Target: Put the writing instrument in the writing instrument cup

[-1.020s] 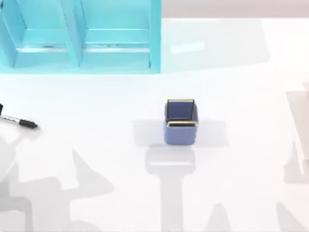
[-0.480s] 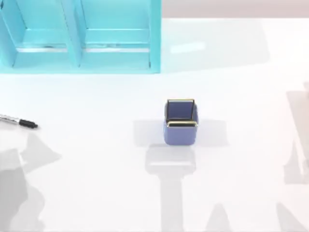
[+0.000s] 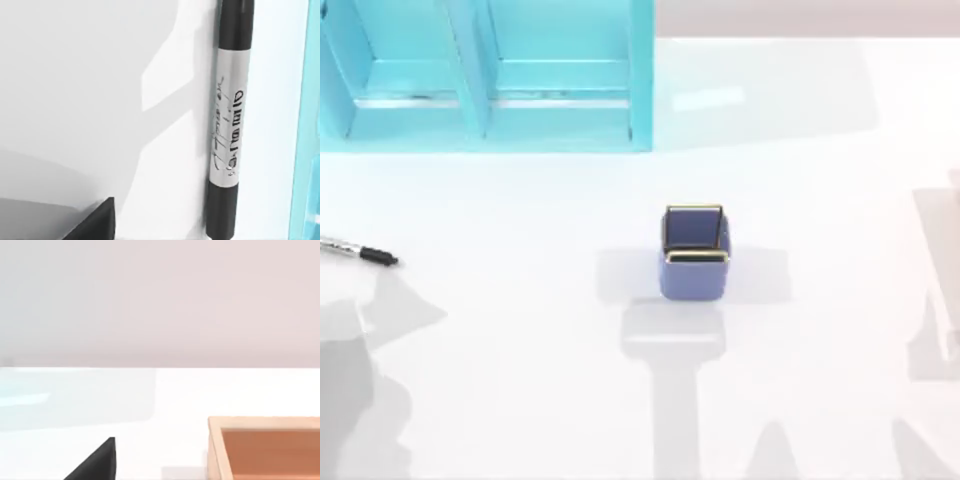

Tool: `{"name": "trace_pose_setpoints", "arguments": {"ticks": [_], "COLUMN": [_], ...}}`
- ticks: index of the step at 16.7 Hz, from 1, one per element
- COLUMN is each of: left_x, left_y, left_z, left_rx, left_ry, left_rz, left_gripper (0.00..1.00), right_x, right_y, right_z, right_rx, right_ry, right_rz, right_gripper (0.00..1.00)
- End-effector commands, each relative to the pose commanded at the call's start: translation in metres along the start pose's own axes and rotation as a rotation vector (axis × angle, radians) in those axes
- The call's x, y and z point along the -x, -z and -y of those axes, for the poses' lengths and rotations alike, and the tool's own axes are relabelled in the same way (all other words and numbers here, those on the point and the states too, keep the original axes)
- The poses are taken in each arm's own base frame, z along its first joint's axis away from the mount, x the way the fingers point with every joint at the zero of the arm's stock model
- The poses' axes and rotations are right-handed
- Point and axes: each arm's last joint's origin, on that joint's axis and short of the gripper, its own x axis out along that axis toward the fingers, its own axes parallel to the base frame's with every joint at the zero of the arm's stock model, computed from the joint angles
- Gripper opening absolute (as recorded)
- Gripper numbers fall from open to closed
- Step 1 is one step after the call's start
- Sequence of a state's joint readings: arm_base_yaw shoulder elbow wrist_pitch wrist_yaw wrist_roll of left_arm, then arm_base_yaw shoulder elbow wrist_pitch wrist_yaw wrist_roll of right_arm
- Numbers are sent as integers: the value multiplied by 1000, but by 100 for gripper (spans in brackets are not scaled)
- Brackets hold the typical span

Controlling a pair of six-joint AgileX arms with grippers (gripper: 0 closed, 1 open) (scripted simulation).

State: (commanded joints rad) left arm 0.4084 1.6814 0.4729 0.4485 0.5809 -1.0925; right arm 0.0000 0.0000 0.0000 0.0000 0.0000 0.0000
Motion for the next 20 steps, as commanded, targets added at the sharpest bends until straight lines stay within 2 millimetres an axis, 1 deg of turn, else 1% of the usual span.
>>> {"name": "trace_pose_setpoints", "arguments": {"ticks": [2, 4, 6, 8, 10, 14, 20], "left_x": [-17, -41, -66, -83, -91, -91, -91], "left_y": [-3, -5, -4, -1, 1, 1, 1], "left_z": [2, 1, -2, -3, -3, -3, -3], "left_rx": [2, 3, 5, 3, 2, 2, 2], "left_ry": [1, -4, -9, -6, -3, -3, -3], "left_rz": [1, -1, -3, -2, -1, -1, -1], "left_gripper": [100, 100, 100, 100, 100, 100, 55], "right_x": [0, 0, 0, 0, 0, 0, 0], "right_y": [0, 0, 0, 0, 0, 0, 0], "right_z": [0, 0, 0, 0, 0, 0, 0], "right_rx": [0, 0, 0, 0, 0, 0, 0], "right_ry": [0, 0, 0, 0, 0, 0, 0], "right_rz": [0, 0, 0, 0, 0, 0, 0], "right_gripper": [100, 100, 100, 100, 100, 100, 100]}}
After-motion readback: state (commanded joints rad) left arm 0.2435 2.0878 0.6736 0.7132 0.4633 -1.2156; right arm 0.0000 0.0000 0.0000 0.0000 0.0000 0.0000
